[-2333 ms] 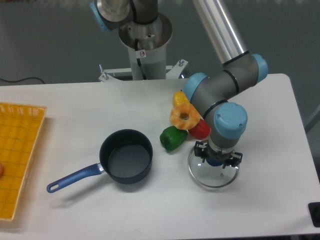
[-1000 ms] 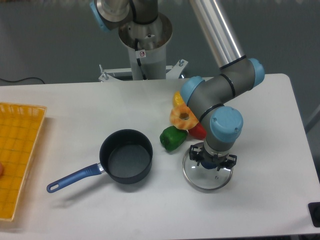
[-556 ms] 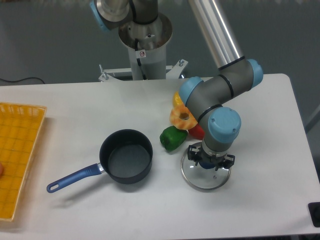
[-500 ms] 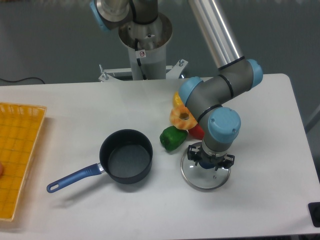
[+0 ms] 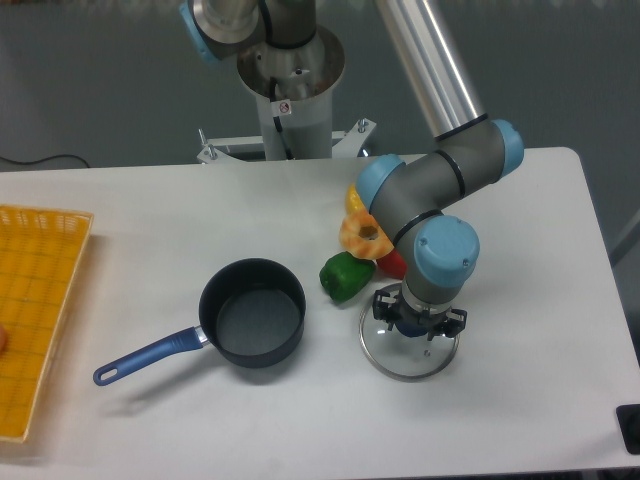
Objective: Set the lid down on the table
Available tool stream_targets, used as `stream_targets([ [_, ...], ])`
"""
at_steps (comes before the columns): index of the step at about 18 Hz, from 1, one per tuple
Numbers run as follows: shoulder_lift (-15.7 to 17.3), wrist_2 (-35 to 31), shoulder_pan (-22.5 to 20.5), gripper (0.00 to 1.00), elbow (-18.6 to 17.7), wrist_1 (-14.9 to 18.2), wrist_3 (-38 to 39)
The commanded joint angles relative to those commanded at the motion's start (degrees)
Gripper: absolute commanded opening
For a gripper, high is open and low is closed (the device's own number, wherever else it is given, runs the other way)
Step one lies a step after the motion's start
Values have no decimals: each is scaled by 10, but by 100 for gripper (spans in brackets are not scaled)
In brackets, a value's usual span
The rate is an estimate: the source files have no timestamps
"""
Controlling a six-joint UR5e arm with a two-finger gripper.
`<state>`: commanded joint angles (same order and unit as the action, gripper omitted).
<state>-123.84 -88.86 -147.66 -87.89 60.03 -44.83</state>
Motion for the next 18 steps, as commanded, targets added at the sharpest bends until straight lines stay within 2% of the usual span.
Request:
stream_targets([
  [3, 0, 0, 1, 64, 1, 0, 3],
  [18, 0, -1, 1, 79, 1, -1, 2],
])
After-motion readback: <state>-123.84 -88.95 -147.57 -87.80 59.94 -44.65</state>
